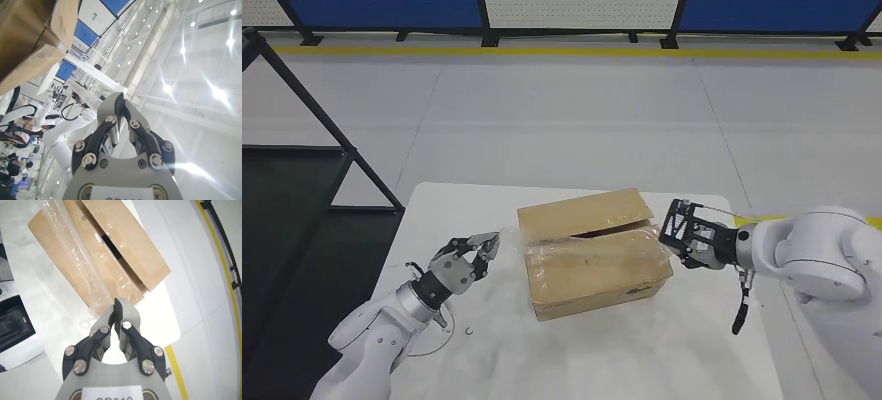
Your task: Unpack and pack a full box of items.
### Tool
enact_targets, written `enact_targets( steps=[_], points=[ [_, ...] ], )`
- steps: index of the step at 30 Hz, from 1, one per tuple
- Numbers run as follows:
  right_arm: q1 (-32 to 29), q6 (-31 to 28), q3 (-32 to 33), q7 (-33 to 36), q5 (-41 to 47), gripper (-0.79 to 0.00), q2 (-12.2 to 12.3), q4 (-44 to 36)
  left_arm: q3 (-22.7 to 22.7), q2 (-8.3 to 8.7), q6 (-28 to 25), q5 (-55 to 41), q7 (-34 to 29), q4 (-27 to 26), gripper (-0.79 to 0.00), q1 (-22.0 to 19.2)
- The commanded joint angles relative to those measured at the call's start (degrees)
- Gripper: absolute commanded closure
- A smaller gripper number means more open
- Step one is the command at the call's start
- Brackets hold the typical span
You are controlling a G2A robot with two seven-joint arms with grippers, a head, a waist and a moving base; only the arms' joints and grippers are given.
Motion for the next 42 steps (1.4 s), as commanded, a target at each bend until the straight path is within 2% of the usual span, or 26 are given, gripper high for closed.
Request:
enact_targets(
  steps=[1, 12, 22, 30, 42],
  points=[
    [4.98, 1.22, -4.8, 1.11, 0.76, 0.0, 0.0, 1.91, -0.04, -0.02, -0.19, 0.06, 0.05, 0.13, 0.0, 0.36],
    [27.45, 6.12, -27.13, 6.01, 7.25, 0.0, -0.96, 12.07, 1.45, -0.36, -3.47, 3.87, 4.27, 0.4, 0.0, 1.28],
    [42.79, 4.76, -45.23, 4.65, 14.66, 0.0, -3.98, 23.21, 2.79, -0.83, -5.86, 5.58, 7.12, 1.68, 0.0, 1.44],
    [48.96, 3.43, -53.9, 3.32, 17.27, 0.0, -7.32, 29.36, 4.08, -1.24, -7.41, 7.68, 9.38, 2.99, 0.0, 1.04],
    [47.87, 4.98, -54.09, 4.87, 13.12, 0.0, -12.53, 33.93, 6.28, -1.91, -8.9, 10.49, 11.51, 5.84, 0.0, -0.14]
  ],
)
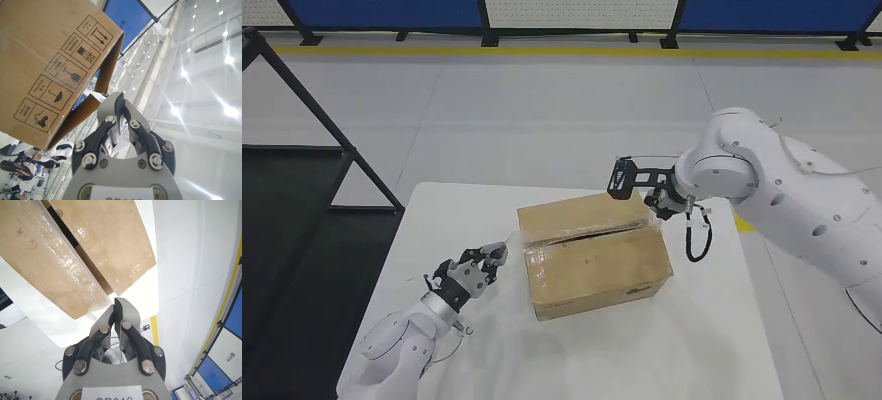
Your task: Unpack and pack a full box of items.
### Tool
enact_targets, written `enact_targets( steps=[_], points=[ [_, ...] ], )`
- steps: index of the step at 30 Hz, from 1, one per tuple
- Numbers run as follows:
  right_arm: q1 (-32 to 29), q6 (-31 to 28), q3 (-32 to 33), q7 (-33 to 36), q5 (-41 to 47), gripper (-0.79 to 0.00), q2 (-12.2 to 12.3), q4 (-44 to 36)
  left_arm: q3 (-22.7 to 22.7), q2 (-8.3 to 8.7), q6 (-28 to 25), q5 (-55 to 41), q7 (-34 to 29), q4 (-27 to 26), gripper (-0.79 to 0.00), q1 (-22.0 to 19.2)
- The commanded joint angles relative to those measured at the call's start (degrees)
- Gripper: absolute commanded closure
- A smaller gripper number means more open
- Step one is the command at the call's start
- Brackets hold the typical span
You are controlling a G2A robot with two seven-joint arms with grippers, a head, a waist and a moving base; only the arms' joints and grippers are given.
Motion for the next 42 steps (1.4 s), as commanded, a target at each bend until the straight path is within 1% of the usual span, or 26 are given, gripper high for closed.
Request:
enact_targets(
  steps=[1, 7, 17, 39, 40, 42],
  points=[
    [-0.23, 0.13, 0.0, 0.13, -0.79, 0.0, -0.73, 0.91, 0.4, -0.11, -0.3, 0.84, 0.36, 0.4, 0.0, -0.22],
    [-0.59, 0.29, 0.0, 0.3, -2.23, 0.0, -2.38, 3.36, 1.05, -0.45, -0.59, 1.02, 0.72, 1.48, 0.0, -0.73],
    [-0.94, 1.24, 0.0, 1.24, -4.13, 0.0, -4.22, 6.11, 1.47, -0.84, -0.76, 2.1, 1.3, 2.27, 0.0, -0.85],
    [-2.87, 1.26, 0.0, 1.27, -5.39, 0.0, -6.38, 10.53, 2.34, -1.67, 0.16, 3.59, 1.4, 4.48, 0.0, -1.94],
    [-2.9, 1.21, 0.0, 1.22, -5.45, 0.0, -6.46, 10.68, 2.36, -1.71, 0.19, 3.52, 1.39, 4.56, -0.046, -1.97],
    [-2.97, 1.11, 0.0, 1.12, -5.58, 0.0, -6.62, 11.04, 2.42, -1.78, 0.31, 3.6, 1.35, 4.71, -0.108, -2.07]
  ],
)
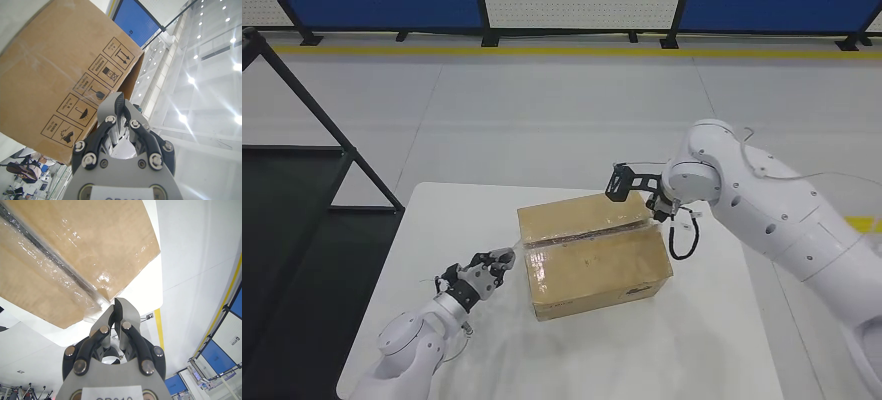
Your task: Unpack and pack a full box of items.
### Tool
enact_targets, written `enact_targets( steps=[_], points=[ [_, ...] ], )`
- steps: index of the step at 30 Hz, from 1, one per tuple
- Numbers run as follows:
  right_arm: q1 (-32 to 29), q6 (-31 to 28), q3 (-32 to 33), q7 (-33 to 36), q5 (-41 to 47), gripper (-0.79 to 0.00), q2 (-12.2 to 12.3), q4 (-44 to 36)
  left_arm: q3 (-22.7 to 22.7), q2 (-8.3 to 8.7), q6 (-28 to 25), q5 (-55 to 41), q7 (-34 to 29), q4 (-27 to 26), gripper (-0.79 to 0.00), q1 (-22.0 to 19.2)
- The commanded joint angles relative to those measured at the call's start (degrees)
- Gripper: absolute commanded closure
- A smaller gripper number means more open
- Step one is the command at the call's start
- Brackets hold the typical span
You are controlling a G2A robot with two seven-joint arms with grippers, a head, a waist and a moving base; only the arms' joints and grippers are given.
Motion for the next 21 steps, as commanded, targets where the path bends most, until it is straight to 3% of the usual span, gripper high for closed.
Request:
enact_targets(
  steps=[1, 4, 21],
  points=[
    [-0.04, -0.1, 0.0, -0.1, -0.07, 0.0, -0.16, 0.39, 0.07, -0.07, 0.11, 0.11, -0.06, 0.17, -0.126, -0.1],
    [-0.09, -0.2, 0.0, -0.2, -0.15, 0.0, -0.39, 0.83, 0.05, -0.17, 0.21, 0.07, -0.13, 0.36, -0.212, -0.21],
    [-0.02, -0.77, 0.0, -0.77, -0.4, 0.0, -1.51, 3.2, -1.54, -0.4, 0.49, 0.61, -0.63, 1.53, -0.219, 0.12]
  ],
)
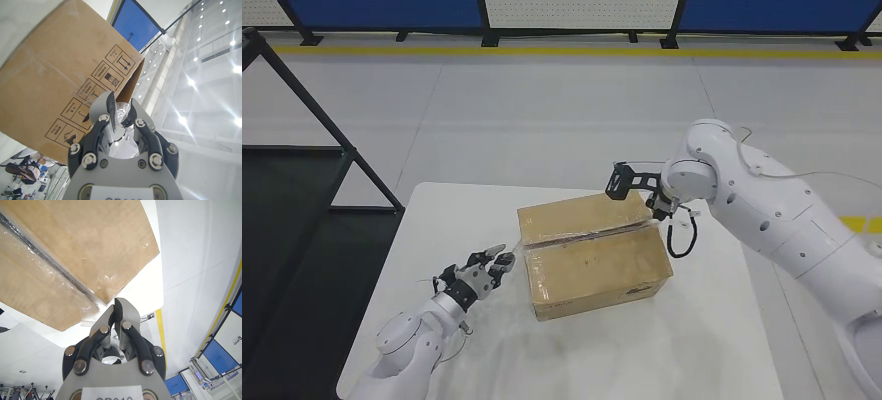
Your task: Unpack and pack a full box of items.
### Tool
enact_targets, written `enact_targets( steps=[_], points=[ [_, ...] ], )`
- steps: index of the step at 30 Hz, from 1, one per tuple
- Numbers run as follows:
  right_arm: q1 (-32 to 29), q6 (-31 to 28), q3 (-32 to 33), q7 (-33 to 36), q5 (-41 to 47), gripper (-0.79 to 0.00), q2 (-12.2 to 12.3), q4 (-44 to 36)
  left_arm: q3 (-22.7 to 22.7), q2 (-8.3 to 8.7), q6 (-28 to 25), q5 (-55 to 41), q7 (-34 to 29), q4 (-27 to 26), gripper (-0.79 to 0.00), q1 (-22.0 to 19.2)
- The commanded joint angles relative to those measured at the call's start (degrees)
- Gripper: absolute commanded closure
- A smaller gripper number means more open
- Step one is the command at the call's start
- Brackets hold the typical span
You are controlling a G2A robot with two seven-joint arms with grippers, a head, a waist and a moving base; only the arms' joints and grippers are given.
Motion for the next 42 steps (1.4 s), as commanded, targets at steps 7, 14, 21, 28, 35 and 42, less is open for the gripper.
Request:
enact_targets(
  steps=[7, 14, 21, 28, 35, 42],
  points=[
    [0.08, -0.37, 0.0, -0.37, -0.16, 0.0, -0.4, 1.01, -0.87, -0.07, 0.11, -0.12, -0.31, 0.41, -0.215, 0.5],
    [-0.26, -0.75, 0.0, -0.75, -0.34, 0.0, -0.66, 1.9, -0.75, -0.27, 0.2, -0.03, -0.47, 0.62, -0.215, 0.4],
    [-0.17, -1.15, 0.0, -1.15, -0.25, 0.0, -0.78, 2.71, -2.77, -0.23, -0.51, -1.07, -0.61, 0.66, -0.24, 0.97],
    [-0.15, -1.81, 0.0, -1.81, -0.03, 0.0, -0.79, 3.73, -4.41, -0.03, 0.4, -0.53, -0.81, 0.18, -0.256, 1.94],
    [1.58, -2.85, 0.0, -2.87, 3.51, 0.0, -0.1, 5.46, -6.79, 0.09, 0.13, -2.07, -1.33, -0.33, -0.265, 2.79],
    [2.7, -10.36, 2.73, -10.39, 11.62, 0.0, 2.5, 2.36, -10.07, 0.35, 1.15, -5.0, -2.74, -4.45, -0.369, 4.27]
  ],
)
